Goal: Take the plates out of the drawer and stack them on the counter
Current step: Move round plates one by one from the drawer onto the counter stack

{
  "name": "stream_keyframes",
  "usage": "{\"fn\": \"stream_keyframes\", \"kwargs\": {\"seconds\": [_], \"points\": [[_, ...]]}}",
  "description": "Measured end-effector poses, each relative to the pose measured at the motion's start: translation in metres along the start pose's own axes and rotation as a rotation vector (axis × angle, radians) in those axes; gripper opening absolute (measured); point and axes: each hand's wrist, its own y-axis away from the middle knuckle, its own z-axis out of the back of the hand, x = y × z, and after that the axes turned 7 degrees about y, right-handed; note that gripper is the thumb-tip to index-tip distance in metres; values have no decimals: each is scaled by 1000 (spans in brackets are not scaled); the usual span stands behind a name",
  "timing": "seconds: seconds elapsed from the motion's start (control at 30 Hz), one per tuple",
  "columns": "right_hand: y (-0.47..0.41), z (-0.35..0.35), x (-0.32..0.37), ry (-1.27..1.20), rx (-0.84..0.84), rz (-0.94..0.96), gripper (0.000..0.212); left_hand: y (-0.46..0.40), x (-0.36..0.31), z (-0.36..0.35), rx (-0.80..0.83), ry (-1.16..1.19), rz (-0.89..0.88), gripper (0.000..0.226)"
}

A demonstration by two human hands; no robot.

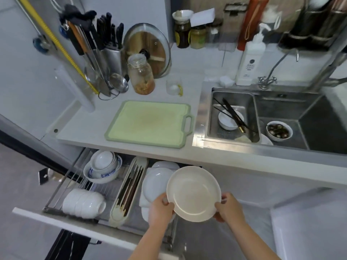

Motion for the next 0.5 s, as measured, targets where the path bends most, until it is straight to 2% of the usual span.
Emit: {"fn": "stream_keyframes", "kwargs": {"seconds": [0.13,0.27,0.5], "points": [[8,43,-24,-33,-10,2,17,29,-10,-33,1,22,-23,44],[14,92,-47,-101,-53,5,18,51,-29,-73,67,53,-106,39],[14,189,-78,-179,-193,39,13,80,-82,-154,188,145,-178,45]]}}
